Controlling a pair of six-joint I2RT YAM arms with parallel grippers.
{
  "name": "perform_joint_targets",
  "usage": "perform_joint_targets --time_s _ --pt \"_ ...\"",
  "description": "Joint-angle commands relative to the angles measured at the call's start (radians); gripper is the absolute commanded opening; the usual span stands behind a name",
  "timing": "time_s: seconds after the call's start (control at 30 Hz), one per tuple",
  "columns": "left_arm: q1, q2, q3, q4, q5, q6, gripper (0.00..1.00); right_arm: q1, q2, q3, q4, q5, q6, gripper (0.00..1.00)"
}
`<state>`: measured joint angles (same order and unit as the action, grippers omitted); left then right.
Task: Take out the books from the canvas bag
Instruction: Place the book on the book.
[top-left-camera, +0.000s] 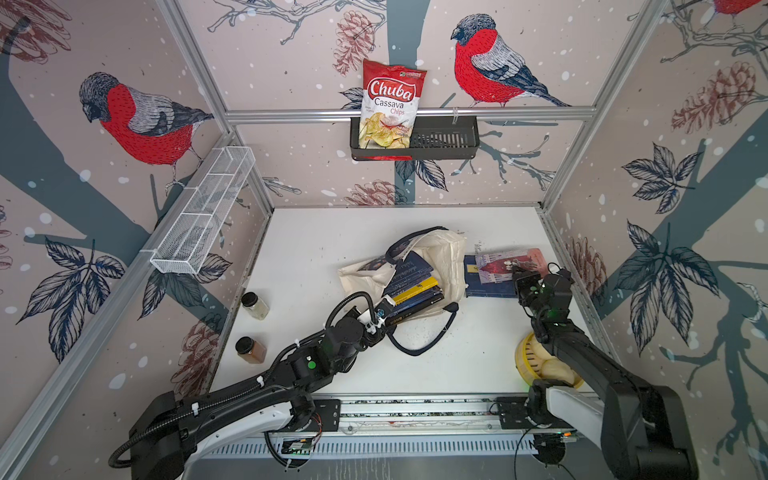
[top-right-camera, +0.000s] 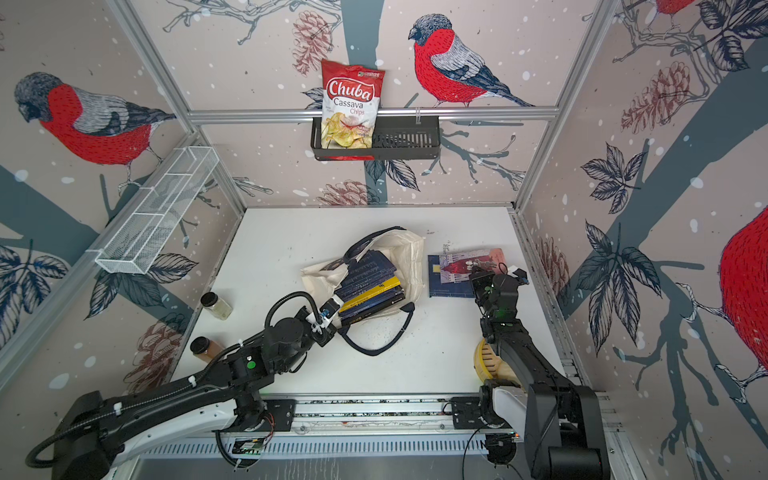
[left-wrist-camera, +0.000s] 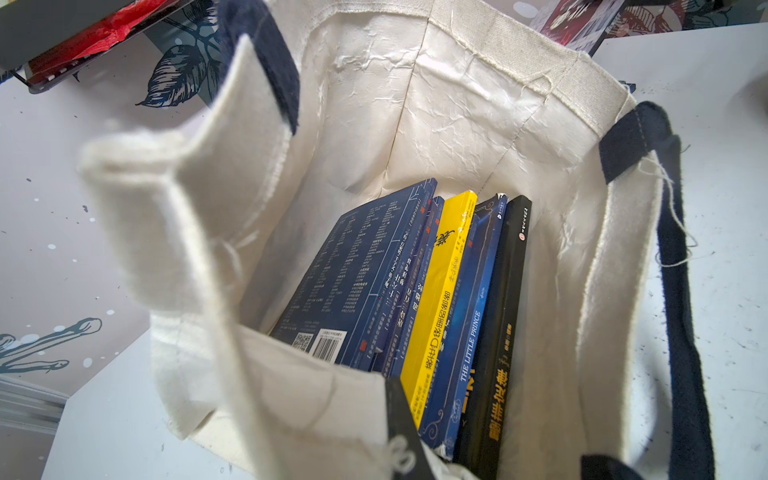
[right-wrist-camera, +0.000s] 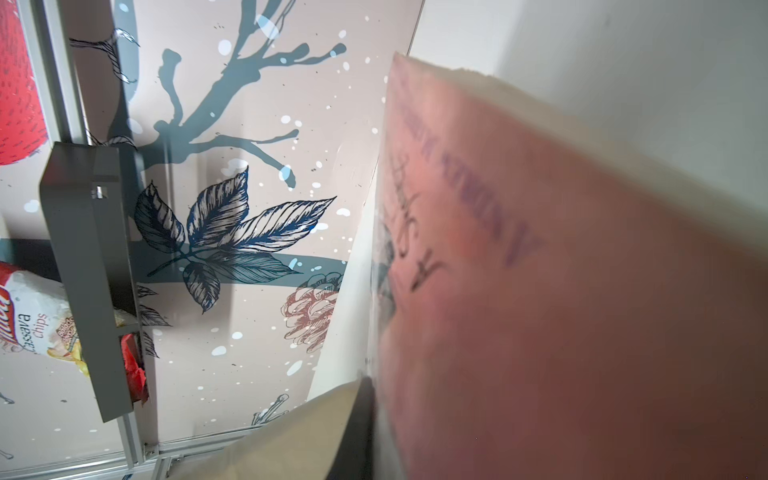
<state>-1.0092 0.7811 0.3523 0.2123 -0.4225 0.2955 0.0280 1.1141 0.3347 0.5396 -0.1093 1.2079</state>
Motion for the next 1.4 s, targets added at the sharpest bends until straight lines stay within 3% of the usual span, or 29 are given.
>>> perform_joint_targets --time_s 0.0,0.3,0.4,0.47,0.83,1.1,1.17,1.37 --pt "-0.003 0.001 0.006 0.104 0.017 0.031 0.0 0.007 0.084 0.003 0.141 0.03 0.031 0.0" --pt "-0.003 0.002 0.007 0.105 0.018 0.033 0.0 0.075 0.269 -0.008 0.26 0.1 0.079 0.02" --pt "-0.003 0.001 0.007 0.105 0.019 0.035 0.0 0.107 0.285 -0.027 0.233 0.148 0.114 0.11" --pt "-0.003 0.002 0.007 0.104 0.019 0.035 0.0 0.116 0.289 -0.055 0.263 0.183 0.129 0.23" --pt "-0.003 0.001 0.008 0.1 0.022 0.033 0.0 0.108 0.314 -0.075 0.214 0.15 0.137 0.59" --pt "-0.003 0.006 0.01 0.099 0.026 0.035 0.0 0.118 0.242 -0.024 -0.035 0.11 0.171 0.83" --pt "-0.003 0.005 0.009 0.098 0.025 0.035 0.0 0.124 0.213 -0.003 -0.152 0.129 0.203 0.99" --pt "-0.004 0.007 0.011 0.096 0.03 0.034 0.0 0.121 0.144 0.01 -0.286 0.118 0.236 1.0"
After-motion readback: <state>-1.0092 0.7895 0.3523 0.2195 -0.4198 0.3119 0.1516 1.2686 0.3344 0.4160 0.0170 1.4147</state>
